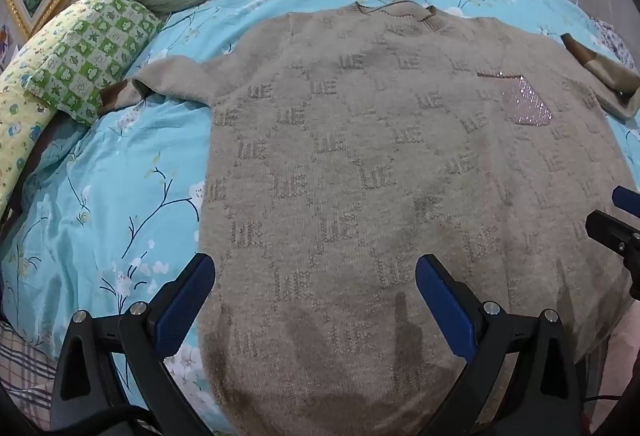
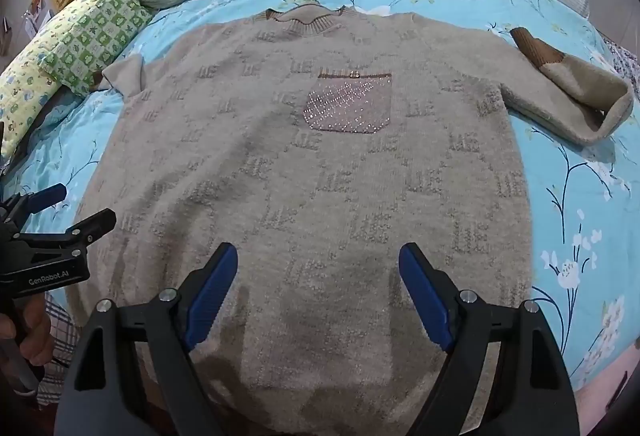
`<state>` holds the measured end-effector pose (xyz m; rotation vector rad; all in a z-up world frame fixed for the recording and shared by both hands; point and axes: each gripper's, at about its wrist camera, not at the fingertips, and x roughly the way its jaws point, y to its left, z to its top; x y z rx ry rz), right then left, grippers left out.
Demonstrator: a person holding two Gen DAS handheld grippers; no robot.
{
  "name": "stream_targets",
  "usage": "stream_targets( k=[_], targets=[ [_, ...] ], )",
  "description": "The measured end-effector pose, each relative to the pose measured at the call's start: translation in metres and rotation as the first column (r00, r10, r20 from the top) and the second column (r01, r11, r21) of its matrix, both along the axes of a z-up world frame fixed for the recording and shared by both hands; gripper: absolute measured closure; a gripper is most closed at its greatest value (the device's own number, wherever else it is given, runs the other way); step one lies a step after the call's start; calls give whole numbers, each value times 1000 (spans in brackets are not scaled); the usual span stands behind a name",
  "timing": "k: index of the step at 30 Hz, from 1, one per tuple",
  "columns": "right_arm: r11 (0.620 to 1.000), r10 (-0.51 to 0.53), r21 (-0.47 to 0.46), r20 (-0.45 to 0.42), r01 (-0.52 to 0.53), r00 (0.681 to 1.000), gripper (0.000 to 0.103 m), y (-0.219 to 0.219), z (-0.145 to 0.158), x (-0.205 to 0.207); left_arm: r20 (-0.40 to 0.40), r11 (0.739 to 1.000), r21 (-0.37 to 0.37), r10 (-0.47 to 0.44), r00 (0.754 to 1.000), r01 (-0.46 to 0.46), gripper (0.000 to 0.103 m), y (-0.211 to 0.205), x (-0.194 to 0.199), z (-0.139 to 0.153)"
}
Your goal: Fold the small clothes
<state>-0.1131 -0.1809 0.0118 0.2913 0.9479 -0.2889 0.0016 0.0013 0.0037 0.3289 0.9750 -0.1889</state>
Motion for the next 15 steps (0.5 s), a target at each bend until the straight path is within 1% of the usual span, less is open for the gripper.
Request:
stream_targets(
  k=[1,6,11,13,15],
  targets=[
    [1000,-1,-2,4,1,1000,20,5,2,-1,4,1000,-6,-1,1000,1,2,0,0,1],
    [1000,-1,-3,30,1,1000,20,1,3,-1,19,999,-39,-4,1000,4,2,3,1,8],
    [1000,4,-4,37,-4,999,20,-3,4,0,26,999,-41,2,1000,-1,2,-4,-2,10],
    [1000,5,-5,22,-5,1000,20,-2,4,1,28,999,-44,1,1000,1,2,-4,-2,9],
    [1000,4,-5,24,-4,1000,20,-2,4,1,40,998,-59,-1,999,3,2,-2,-4,10]
  ],
)
